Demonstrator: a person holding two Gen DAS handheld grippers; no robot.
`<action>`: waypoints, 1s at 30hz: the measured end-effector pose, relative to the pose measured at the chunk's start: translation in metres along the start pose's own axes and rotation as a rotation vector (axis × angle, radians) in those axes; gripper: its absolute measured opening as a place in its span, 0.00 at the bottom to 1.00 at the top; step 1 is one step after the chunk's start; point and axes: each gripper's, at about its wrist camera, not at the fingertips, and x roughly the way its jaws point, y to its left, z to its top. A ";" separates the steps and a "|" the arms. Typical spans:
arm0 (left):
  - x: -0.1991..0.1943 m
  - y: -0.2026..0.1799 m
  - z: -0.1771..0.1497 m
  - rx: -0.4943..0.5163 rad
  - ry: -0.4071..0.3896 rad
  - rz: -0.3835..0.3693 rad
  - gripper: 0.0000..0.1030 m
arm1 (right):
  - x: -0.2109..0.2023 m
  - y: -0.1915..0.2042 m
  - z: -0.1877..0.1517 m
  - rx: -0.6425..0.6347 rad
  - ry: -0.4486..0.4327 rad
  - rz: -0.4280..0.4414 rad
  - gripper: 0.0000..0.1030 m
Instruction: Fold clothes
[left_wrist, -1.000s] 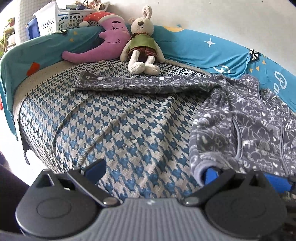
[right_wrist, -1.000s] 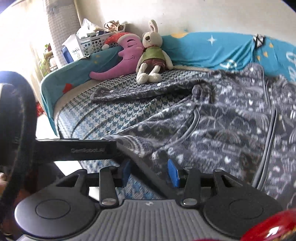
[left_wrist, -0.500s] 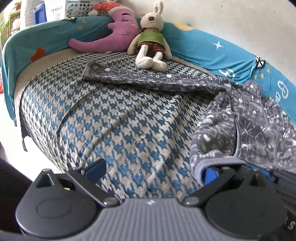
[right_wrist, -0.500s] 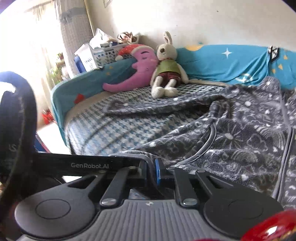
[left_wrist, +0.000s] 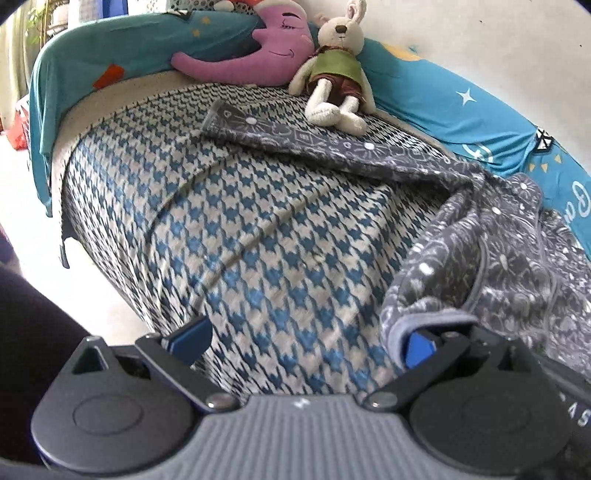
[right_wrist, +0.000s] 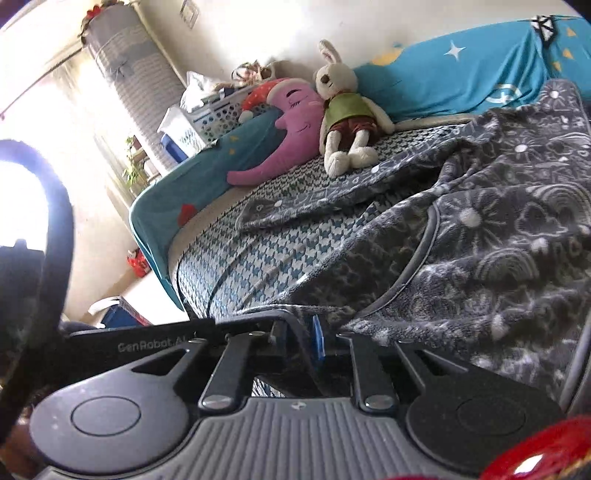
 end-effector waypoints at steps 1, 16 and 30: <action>-0.001 -0.002 -0.001 0.004 0.001 0.002 1.00 | -0.003 0.001 0.001 -0.006 -0.002 -0.001 0.26; -0.033 -0.012 -0.022 0.031 -0.040 0.021 1.00 | -0.034 0.003 0.006 -0.025 -0.031 -0.013 0.38; -0.013 -0.062 -0.007 0.105 -0.021 -0.081 1.00 | -0.103 -0.035 0.007 0.107 -0.109 -0.276 0.39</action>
